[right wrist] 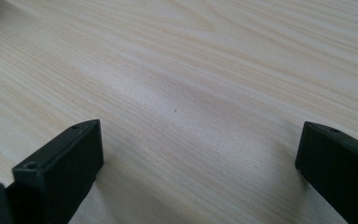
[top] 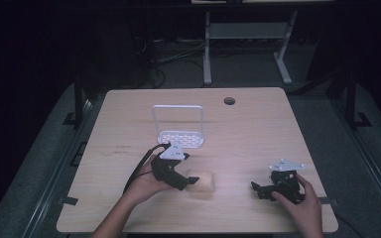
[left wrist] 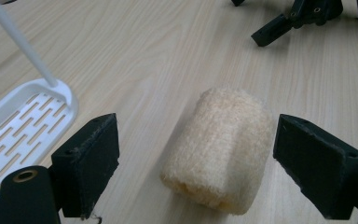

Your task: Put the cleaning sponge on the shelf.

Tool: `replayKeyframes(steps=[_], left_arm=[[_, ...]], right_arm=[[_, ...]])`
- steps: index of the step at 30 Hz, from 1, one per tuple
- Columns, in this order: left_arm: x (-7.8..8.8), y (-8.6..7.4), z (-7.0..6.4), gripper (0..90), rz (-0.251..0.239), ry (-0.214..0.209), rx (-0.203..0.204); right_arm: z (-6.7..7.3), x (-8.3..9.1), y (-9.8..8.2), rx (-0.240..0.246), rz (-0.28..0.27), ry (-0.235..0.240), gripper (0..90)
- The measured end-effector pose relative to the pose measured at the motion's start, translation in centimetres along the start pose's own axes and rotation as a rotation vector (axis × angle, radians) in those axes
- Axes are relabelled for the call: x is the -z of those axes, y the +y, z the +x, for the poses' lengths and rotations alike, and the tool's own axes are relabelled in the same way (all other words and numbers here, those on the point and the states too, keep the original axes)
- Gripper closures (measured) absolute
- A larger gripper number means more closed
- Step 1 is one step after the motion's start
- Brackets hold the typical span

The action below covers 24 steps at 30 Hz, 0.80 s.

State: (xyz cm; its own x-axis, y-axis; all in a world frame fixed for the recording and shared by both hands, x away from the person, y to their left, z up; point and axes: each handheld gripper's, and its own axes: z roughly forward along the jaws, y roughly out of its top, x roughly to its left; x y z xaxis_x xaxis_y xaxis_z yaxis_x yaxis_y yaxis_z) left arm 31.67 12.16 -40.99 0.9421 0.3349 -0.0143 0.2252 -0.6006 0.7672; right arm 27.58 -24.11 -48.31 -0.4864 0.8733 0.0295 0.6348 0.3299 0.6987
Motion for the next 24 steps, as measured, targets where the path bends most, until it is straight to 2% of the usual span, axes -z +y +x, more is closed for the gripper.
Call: replayKeyframes(steps=[11, 14, 19, 24], left_arm=[[-1.1, 0.5, -0.1, 13.9, 0.019, -0.044, -0.051], [-1.3, 0.6, -0.3, 13.9, 0.006, -0.060, -0.050], [-1.7, 0.8, -0.4, 13.9, 0.021, -0.083, -0.093], [-2.2, 0.9, -0.5, 13.9, 0.039, -0.107, -0.111]], right_arm=[[0.0, 0.0, 0.0, 0.001, -0.001, 0.000, 0.6], [0.0, 0.0, 0.0, 0.001, 0.000, 0.000, 0.6], [0.0, 0.0, 0.0, 0.000, 0.000, 0.000, 0.6], [0.0, 0.0, 0.0, 0.002, -0.001, 0.000, 0.7]])
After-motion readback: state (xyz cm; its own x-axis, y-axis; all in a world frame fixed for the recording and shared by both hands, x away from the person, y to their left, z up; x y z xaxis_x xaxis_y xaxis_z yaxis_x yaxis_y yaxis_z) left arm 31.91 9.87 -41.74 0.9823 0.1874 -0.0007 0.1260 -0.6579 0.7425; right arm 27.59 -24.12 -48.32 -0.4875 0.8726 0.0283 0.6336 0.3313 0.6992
